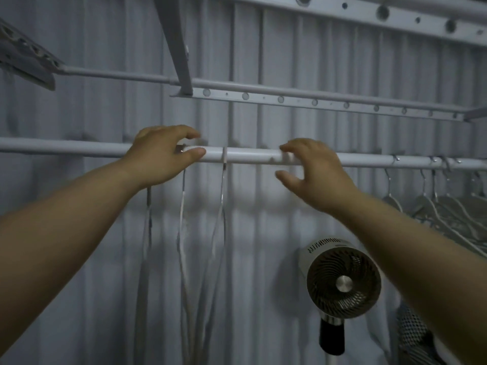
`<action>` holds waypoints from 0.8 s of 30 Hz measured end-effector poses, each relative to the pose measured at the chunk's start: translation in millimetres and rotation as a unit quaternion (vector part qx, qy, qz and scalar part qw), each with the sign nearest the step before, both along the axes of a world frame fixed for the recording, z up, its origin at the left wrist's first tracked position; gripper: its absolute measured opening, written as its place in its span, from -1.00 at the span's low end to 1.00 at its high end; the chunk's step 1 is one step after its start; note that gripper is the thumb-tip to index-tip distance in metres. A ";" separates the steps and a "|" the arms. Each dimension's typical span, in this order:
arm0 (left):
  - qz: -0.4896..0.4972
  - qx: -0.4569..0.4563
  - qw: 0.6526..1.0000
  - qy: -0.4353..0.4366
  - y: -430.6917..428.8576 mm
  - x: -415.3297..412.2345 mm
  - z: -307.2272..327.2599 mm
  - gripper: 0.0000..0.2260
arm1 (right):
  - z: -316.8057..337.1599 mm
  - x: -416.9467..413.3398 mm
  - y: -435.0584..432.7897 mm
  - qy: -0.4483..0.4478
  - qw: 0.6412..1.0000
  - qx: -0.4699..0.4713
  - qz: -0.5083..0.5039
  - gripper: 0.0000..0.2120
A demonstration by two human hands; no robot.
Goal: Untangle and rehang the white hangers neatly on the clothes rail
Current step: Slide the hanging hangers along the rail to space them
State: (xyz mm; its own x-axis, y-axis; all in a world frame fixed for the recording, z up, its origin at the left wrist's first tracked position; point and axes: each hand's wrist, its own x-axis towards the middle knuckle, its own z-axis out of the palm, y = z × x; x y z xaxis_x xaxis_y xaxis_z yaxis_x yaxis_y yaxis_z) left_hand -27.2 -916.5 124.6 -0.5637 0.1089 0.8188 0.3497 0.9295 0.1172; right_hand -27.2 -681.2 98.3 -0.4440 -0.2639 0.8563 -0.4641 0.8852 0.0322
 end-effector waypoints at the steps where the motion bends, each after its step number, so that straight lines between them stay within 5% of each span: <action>1: -0.009 -0.009 1.000 -0.001 7.3 2.3 1.7 -0.63 | 2.3 3.1 14.6 -0.004 1.000 0.004 -0.023 -0.54; 12: 0.053 -0.144 0.986 -0.064 96.5 16.8 17.6 -0.54 | 25.1 -5.9 202.5 -0.103 0.975 -0.149 -0.127 -0.60; 16: 0.065 -0.168 0.981 -0.075 148.4 20.1 21.2 -0.68 | 21.7 -18.7 247.9 -0.123 0.973 -0.149 -0.125 -0.60; 21: -0.012 0.016 0.997 -0.068 236.8 12.6 -4.0 -0.84 | 12.6 -34.0 272.3 -0.127 0.981 -0.081 -0.120 -0.59; 24: -0.064 0.126 0.978 -0.153 283.9 -1.0 -30.5 -0.76 | 11.3 -41.6 266.6 -0.122 0.986 -0.034 -0.105 -0.58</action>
